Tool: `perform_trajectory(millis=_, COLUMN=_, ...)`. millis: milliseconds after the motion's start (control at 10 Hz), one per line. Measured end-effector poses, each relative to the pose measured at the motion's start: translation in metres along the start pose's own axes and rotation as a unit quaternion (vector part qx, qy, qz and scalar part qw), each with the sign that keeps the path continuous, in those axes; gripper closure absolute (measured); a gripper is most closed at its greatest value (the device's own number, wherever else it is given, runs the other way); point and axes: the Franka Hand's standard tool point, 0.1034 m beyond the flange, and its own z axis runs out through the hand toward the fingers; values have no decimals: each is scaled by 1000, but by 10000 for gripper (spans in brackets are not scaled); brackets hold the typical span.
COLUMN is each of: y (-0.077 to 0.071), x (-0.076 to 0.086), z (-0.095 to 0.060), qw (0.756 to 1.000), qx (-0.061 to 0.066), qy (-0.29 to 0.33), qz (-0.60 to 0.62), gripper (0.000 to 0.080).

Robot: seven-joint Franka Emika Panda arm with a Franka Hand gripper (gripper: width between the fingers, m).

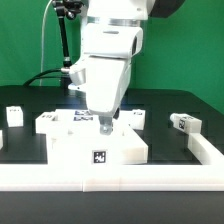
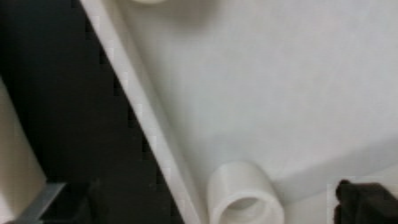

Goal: Assemble one leg

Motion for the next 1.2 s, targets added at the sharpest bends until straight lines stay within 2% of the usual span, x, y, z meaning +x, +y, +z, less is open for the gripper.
perform_trajectory(millis=500, y=-4, x=-5, z=4, qw=1000, qx=2, qy=-5, qz=-24, gripper=150)
perform_trajectory(millis=700, y=-23, x=-22, z=13, qw=996, qx=9, qy=-2, qz=-91, gripper=150)
perform_trajectory(millis=800, y=-47, x=-27, z=13, qw=995, qx=9, qy=-1, qz=-94, gripper=150)
perform_trajectory(millis=900, y=-71, x=-32, z=13, qw=995, qx=15, qy=0, qz=-102, gripper=150)
perform_trajectory(millis=1100, y=-76, x=-32, z=16, qw=995, qx=18, qy=0, qz=-100, gripper=150)
perform_trajectory(millis=1200, y=-84, x=-34, z=18, qw=995, qx=22, qy=0, qz=-100, gripper=150)
